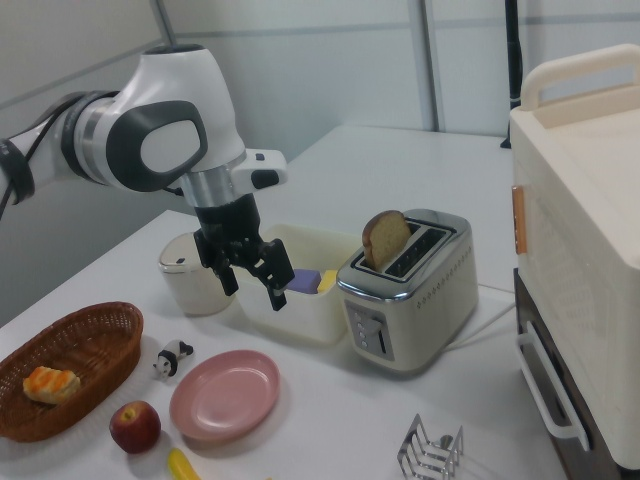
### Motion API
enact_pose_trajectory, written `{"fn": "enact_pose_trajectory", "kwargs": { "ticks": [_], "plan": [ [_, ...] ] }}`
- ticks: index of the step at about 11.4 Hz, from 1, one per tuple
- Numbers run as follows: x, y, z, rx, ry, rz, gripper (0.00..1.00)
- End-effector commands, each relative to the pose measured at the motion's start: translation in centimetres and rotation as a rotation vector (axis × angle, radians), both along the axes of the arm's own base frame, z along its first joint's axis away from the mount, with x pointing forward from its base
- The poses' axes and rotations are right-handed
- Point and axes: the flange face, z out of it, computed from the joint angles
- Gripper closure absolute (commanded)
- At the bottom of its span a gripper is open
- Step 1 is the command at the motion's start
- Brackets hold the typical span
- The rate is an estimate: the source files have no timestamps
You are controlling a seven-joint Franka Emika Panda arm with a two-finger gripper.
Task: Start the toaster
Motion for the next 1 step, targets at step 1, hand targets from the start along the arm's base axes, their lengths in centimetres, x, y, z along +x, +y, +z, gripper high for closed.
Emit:
{"fn": "enact_pose_trajectory", "kwargs": {
  "ticks": [1],
  "plan": [
    [-0.86,-0.68,0.68,0.030,-0.006,-0.030,0.00]
  ]
}}
